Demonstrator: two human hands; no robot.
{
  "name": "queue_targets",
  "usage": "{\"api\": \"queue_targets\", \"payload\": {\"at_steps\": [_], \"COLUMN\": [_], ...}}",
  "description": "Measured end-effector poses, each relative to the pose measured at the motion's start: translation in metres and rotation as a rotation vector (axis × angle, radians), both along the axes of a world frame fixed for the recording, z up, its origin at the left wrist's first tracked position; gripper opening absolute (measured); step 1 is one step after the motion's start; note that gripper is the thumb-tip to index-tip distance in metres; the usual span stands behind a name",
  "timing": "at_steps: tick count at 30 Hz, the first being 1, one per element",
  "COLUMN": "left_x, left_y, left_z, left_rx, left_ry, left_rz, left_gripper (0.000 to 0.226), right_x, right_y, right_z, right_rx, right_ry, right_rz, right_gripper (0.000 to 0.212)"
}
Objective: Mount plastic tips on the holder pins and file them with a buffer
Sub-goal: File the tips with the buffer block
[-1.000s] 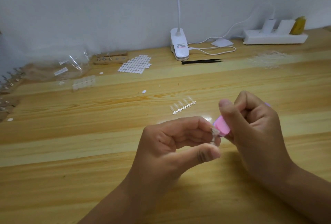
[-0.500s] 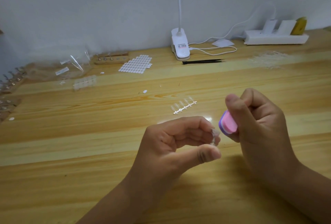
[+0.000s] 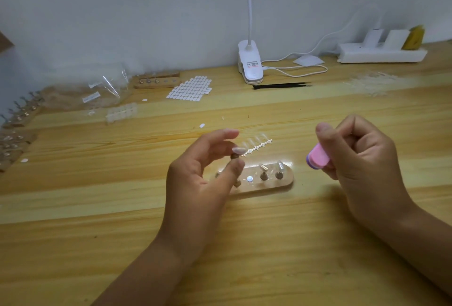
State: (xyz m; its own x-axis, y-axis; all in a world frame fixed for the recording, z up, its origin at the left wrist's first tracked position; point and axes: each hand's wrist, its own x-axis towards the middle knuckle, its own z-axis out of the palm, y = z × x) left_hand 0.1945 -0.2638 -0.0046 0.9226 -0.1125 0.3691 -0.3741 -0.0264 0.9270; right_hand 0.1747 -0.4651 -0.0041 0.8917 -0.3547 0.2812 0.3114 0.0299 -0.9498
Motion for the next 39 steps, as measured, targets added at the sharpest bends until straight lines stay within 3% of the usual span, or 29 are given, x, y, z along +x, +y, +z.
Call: {"api": "queue_targets", "payload": {"at_steps": [5, 8, 15, 26, 34, 39], "left_x": [0.003, 0.007, 0.011, 0.009, 0.007, 0.008], "left_y": [-0.006, -0.008, -0.004, -0.005, -0.006, -0.005], "left_z": [-0.006, -0.009, -0.017, -0.011, -0.01, -0.011], "left_rx": [0.128, 0.164, 0.501, 0.638, 0.648, 0.628], "left_ry": [0.056, 0.092, 0.034, 0.003, -0.012, -0.023], "left_rz": [0.003, -0.041, 0.001, 0.087, 0.057, 0.05], "left_gripper": [0.012, 0.016, 0.009, 0.013, 0.021, 0.015], "right_x": [0.001, 0.001, 0.001, 0.002, 0.002, 0.001], "right_y": [0.002, 0.002, 0.003, 0.003, -0.004, -0.013], "right_z": [-0.003, -0.004, -0.003, -0.007, -0.014, -0.012], "right_rx": [-0.027, -0.015, -0.009, -0.066, -0.318, -0.734], "right_ry": [0.033, 0.039, 0.067, 0.066, 0.133, 0.113], "right_rz": [0.034, 0.05, 0.063, 0.079, 0.182, 0.114], "right_gripper": [0.037, 0.039, 0.044, 0.037, 0.028, 0.017]}}
